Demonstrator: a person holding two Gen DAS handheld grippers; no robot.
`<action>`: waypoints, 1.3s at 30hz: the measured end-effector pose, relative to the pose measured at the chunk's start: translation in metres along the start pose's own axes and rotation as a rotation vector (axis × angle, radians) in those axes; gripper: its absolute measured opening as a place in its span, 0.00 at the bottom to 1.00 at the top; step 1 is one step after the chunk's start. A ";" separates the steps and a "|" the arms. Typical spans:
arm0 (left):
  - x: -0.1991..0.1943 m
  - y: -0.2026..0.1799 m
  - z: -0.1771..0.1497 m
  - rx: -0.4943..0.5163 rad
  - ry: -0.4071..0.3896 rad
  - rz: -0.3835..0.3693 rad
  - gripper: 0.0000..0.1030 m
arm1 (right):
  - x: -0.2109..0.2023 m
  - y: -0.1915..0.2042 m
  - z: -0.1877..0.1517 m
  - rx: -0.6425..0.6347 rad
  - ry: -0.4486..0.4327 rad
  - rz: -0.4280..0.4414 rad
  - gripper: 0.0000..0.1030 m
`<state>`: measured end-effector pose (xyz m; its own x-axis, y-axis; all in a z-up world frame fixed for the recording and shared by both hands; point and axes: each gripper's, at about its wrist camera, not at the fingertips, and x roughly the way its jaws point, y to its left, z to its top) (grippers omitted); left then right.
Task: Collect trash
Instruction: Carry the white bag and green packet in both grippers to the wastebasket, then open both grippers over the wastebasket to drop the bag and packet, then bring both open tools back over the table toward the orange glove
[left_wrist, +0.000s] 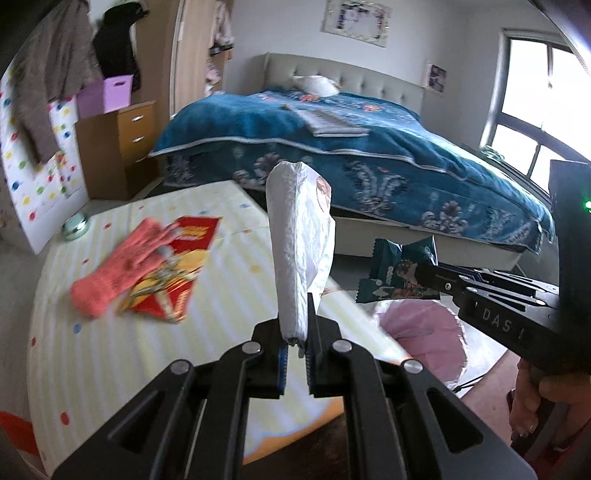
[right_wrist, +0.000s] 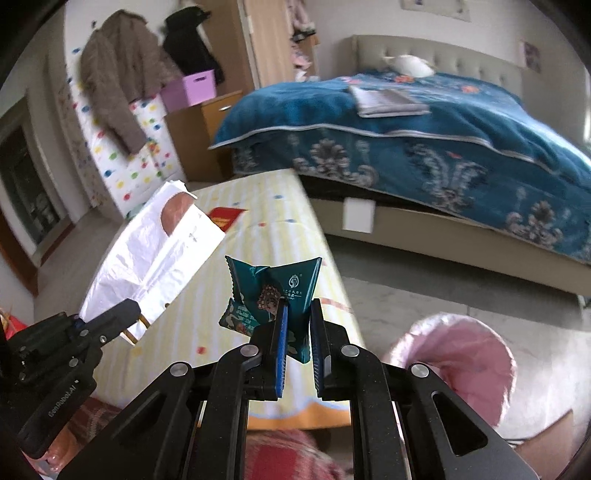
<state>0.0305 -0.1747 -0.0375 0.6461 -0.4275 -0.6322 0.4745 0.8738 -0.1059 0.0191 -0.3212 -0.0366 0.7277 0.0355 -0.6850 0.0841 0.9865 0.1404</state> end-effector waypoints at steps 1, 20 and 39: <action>0.002 -0.010 0.002 0.015 -0.005 -0.014 0.05 | -0.007 -0.010 -0.002 0.015 -0.013 -0.018 0.12; 0.086 -0.167 0.009 0.230 0.058 -0.251 0.06 | -0.048 -0.173 -0.047 0.272 -0.002 -0.282 0.16; 0.117 -0.173 0.005 0.221 0.127 -0.273 0.45 | -0.030 -0.221 -0.072 0.343 0.080 -0.306 0.46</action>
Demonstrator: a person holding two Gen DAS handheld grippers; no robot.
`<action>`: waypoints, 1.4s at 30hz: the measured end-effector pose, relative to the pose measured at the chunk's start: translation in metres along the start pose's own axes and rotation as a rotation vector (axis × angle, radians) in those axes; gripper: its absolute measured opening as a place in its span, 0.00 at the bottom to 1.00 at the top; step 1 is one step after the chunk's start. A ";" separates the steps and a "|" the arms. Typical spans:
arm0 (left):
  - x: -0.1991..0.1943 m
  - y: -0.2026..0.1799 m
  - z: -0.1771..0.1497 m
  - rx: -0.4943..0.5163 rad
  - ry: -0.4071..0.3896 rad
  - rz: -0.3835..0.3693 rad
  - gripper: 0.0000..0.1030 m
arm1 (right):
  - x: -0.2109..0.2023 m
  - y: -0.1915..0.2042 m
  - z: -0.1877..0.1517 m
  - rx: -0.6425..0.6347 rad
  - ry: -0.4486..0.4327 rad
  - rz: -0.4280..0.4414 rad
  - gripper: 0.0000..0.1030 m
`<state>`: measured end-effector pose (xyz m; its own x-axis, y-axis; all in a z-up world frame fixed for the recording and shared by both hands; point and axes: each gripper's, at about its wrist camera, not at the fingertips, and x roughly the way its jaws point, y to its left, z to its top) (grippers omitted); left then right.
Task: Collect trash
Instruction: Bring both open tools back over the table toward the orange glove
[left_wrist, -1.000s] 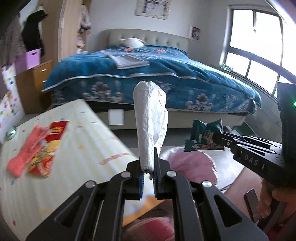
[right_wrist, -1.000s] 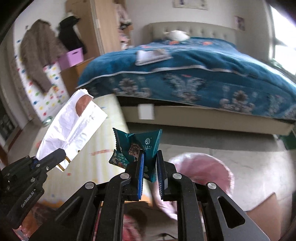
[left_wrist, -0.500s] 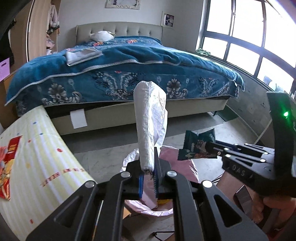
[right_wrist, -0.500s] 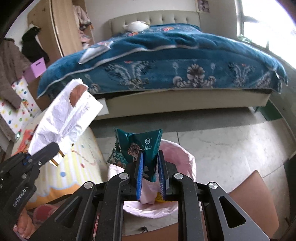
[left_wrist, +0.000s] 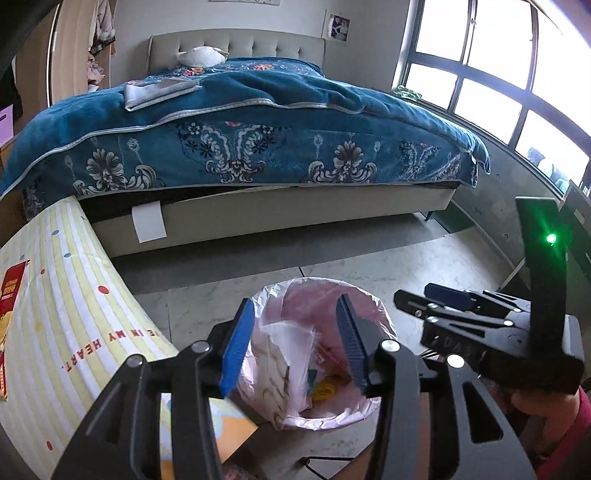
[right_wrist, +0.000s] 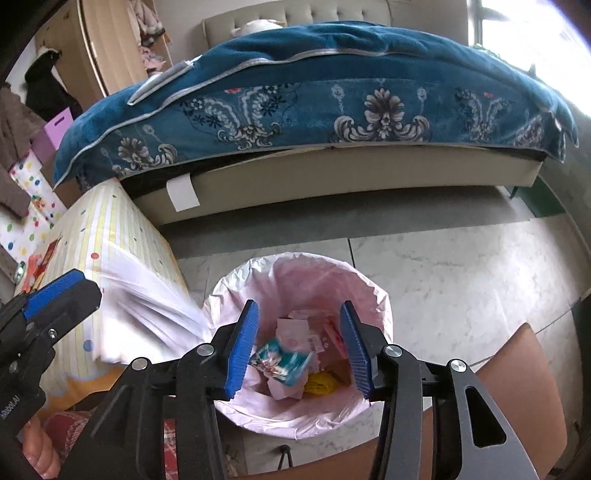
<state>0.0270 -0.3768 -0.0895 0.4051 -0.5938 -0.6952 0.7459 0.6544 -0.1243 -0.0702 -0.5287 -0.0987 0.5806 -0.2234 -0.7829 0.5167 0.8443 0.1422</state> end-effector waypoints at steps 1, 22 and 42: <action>-0.002 0.002 0.000 -0.003 -0.004 0.006 0.47 | 0.001 0.002 0.001 0.001 -0.001 0.000 0.46; -0.139 0.107 -0.038 -0.147 -0.149 0.322 0.58 | -0.052 0.117 0.004 -0.189 -0.092 0.159 0.54; -0.290 0.271 -0.127 -0.402 -0.208 0.640 0.71 | -0.052 0.316 -0.033 -0.499 -0.045 0.333 0.59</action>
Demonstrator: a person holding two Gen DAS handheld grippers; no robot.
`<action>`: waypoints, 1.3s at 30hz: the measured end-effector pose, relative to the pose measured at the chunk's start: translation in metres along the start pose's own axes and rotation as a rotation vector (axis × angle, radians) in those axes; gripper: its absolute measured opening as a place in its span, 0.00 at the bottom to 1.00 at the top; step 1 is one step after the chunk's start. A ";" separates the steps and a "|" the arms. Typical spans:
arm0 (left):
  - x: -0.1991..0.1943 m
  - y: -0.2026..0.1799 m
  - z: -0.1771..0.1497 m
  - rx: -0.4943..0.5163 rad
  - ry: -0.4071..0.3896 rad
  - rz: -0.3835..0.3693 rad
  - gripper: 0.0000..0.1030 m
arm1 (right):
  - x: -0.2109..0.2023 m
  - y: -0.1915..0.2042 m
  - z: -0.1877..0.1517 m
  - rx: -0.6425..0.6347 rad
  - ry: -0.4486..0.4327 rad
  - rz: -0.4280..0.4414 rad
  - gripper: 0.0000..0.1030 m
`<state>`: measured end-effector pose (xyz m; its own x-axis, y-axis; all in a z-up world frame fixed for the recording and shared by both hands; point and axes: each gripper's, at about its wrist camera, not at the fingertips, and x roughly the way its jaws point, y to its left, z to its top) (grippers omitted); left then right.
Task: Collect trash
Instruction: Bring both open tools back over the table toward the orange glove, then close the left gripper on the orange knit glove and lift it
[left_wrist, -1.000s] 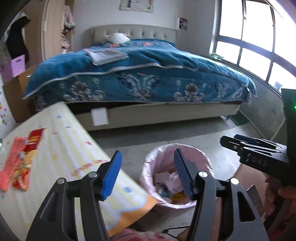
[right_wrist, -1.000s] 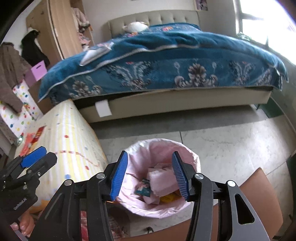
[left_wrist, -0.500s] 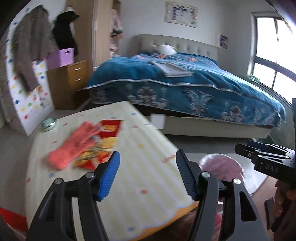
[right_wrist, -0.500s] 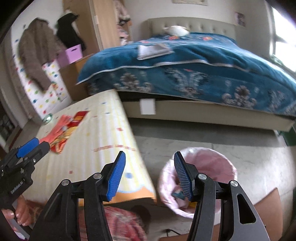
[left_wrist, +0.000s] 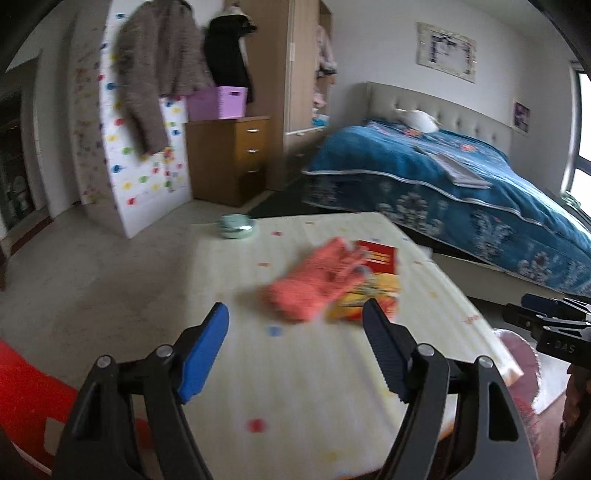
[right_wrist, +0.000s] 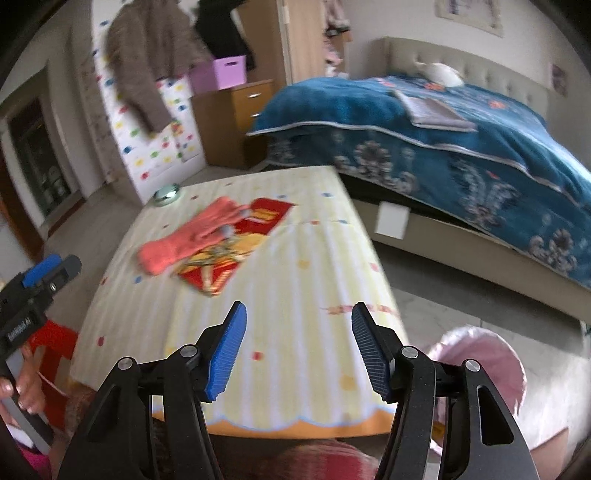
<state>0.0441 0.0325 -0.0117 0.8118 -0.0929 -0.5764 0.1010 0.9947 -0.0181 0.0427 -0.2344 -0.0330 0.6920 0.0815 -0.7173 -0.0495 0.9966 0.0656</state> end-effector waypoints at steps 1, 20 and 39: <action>-0.002 0.008 0.001 -0.003 -0.002 0.012 0.71 | 0.004 0.010 0.002 -0.016 0.003 0.010 0.59; 0.058 0.057 -0.006 -0.082 0.094 0.096 0.77 | 0.101 0.074 0.024 -0.088 0.128 0.059 0.77; 0.120 0.025 0.008 -0.008 0.169 0.014 0.84 | 0.169 0.104 0.034 -0.155 0.207 -0.046 0.86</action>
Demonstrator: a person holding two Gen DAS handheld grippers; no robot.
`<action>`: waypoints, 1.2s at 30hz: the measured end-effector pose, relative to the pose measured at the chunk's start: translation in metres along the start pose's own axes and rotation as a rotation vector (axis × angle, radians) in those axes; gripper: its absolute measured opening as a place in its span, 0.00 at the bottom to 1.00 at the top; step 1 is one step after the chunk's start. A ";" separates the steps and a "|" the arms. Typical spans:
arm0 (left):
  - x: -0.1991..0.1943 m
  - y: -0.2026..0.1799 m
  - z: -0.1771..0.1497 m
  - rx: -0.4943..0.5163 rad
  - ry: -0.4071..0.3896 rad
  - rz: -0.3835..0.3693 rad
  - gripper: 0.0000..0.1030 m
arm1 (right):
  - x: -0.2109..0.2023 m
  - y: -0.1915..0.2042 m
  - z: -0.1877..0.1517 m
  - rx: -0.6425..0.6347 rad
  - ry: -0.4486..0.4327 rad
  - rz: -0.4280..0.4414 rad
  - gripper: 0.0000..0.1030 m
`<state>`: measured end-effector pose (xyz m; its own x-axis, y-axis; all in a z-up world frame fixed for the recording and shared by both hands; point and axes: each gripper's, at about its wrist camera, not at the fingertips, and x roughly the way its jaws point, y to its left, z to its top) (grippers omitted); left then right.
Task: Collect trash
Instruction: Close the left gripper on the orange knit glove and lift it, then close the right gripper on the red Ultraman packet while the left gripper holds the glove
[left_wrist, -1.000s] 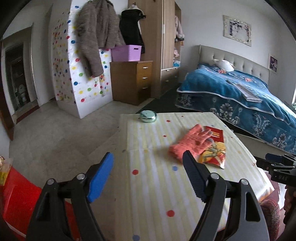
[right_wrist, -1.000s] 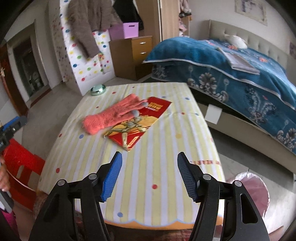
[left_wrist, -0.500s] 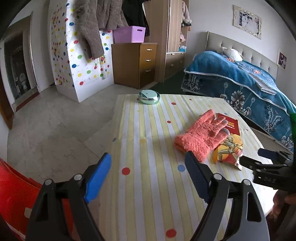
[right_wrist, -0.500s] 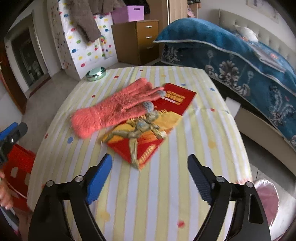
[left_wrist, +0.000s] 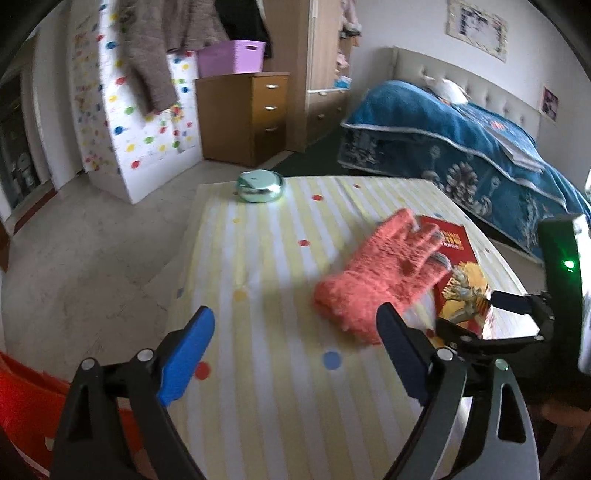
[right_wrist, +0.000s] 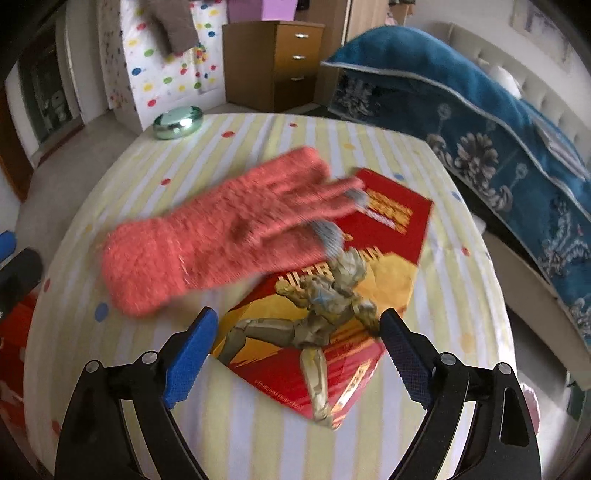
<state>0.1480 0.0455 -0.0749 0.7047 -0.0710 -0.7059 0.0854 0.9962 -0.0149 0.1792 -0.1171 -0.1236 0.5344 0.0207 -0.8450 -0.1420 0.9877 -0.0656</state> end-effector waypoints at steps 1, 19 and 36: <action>0.002 -0.004 0.001 0.012 0.003 -0.005 0.84 | -0.002 -0.009 -0.006 0.015 0.009 -0.005 0.85; 0.082 -0.065 0.019 0.188 0.143 -0.001 0.86 | -0.045 -0.095 -0.033 0.193 -0.075 0.065 0.85; 0.021 -0.046 0.001 -0.027 0.076 -0.072 0.23 | -0.018 -0.084 -0.016 0.128 -0.030 0.079 0.85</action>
<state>0.1590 -0.0015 -0.0883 0.6422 -0.1391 -0.7538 0.1136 0.9898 -0.0859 0.1684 -0.2027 -0.1110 0.5503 0.1018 -0.8287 -0.0783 0.9945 0.0702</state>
